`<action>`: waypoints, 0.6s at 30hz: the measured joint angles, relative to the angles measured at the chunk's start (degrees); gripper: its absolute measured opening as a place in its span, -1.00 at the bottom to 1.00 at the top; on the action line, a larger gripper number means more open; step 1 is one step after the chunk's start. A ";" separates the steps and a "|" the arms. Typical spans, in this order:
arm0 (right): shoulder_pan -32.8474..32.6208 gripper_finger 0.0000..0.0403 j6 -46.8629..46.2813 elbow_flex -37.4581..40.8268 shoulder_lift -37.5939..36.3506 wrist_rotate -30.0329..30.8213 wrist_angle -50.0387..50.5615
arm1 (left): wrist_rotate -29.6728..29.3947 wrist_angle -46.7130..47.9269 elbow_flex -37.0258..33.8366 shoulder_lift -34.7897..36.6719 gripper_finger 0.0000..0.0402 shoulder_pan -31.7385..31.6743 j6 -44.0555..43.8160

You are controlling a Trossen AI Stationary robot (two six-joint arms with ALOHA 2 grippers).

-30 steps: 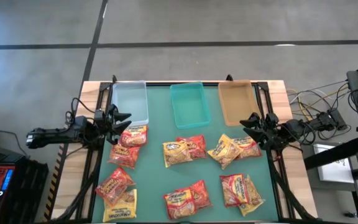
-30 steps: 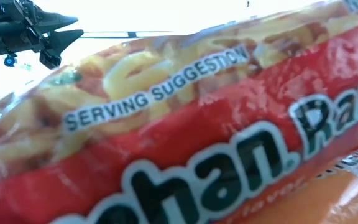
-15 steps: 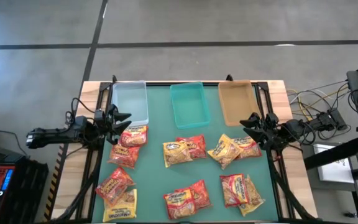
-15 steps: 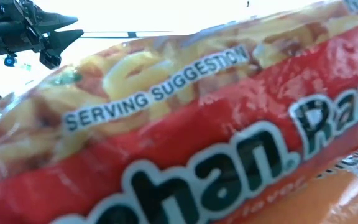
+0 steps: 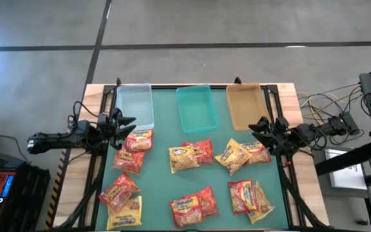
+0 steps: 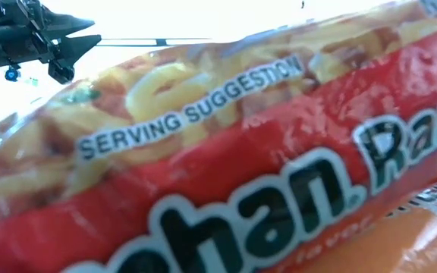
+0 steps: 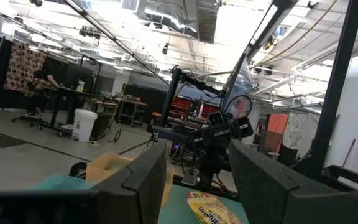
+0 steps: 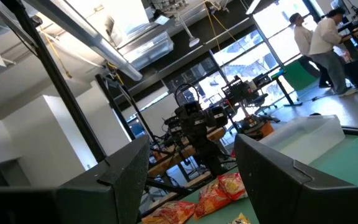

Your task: Sort Maruchan noodles

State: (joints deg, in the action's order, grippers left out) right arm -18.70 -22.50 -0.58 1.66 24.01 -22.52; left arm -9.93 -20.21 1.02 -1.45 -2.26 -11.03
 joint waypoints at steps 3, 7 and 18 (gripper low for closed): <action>-0.01 0.11 0.00 0.00 0.00 0.01 -0.01 | 0.00 0.07 0.00 0.00 -0.21 0.00 -0.15; -0.02 0.11 0.00 0.00 -0.01 0.02 0.00 | 0.00 0.07 0.02 0.00 -0.21 0.00 -0.15; 0.00 0.11 0.00 0.00 -0.01 0.02 -0.02 | 0.00 0.14 0.00 -0.02 -0.21 0.00 -0.71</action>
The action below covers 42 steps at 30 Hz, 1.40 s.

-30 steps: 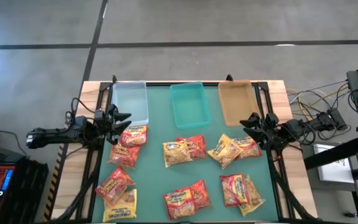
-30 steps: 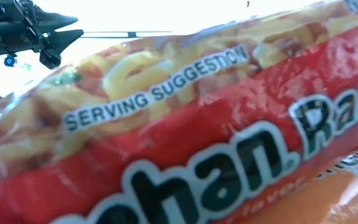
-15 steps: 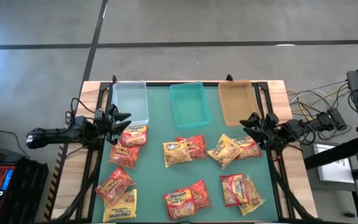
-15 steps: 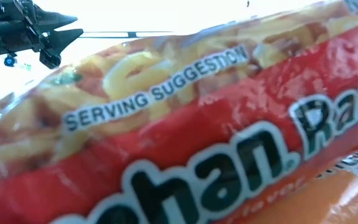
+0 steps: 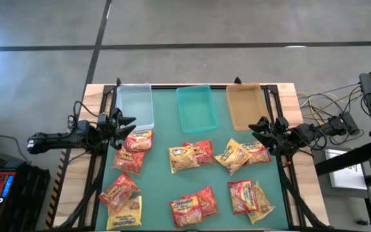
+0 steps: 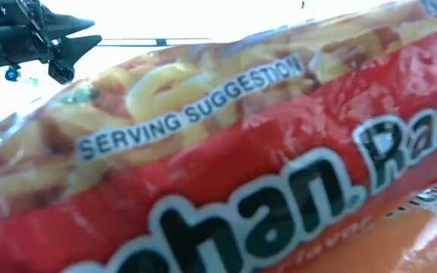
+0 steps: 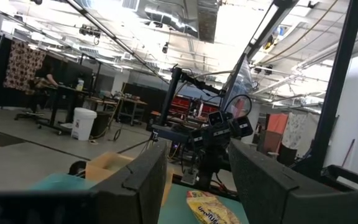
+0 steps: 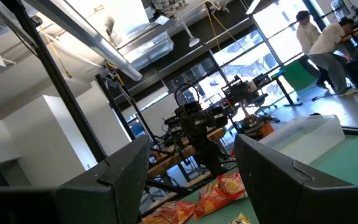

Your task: Sort Maruchan noodles

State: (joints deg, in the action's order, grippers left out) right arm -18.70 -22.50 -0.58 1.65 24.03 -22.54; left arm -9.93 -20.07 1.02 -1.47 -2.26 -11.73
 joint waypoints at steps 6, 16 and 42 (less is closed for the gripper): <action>0.00 0.11 0.00 0.00 0.02 -0.02 0.02 | 0.00 0.00 0.00 0.02 -0.21 0.02 -3.29; -0.01 0.11 0.00 0.00 0.01 -0.02 0.00 | -0.05 0.10 0.00 0.02 -0.21 0.00 -3.31; 0.00 0.11 0.00 0.00 0.02 0.00 0.02 | -4.32 16.43 3.34 -3.00 -0.21 -0.03 -4.32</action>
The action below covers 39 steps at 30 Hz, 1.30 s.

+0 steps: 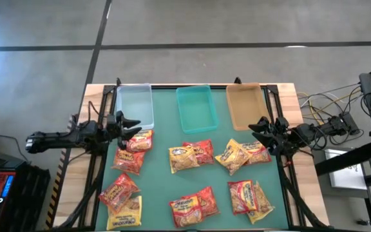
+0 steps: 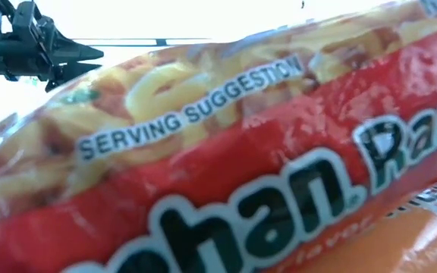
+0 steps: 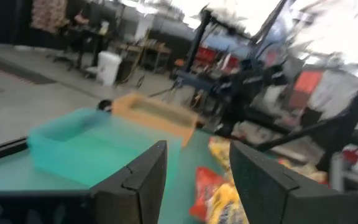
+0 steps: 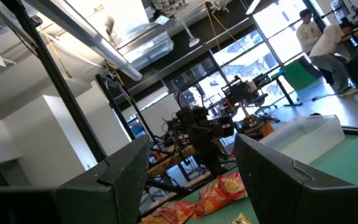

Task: Sort Maruchan noodles
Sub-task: Put the yellow noodle pack into the transparent bin

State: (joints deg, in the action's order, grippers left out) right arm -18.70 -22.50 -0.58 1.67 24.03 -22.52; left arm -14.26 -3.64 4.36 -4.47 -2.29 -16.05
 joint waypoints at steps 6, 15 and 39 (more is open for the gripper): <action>0.00 0.11 0.00 0.00 0.00 0.01 -0.02 | -4.62 15.06 7.71 -7.85 -0.21 -0.01 0.51; -0.02 0.11 0.00 0.00 -0.02 -0.01 0.00 | -1.37 24.85 10.93 -22.22 -0.21 -0.01 -3.97; -0.02 0.11 0.00 0.00 0.00 0.01 -0.02 | 5.18 24.35 19.82 -44.52 -0.08 0.82 -9.61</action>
State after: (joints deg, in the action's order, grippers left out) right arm -18.72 -22.50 -0.58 1.67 24.03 -22.55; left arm -9.08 20.72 24.19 -48.99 -1.47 -25.66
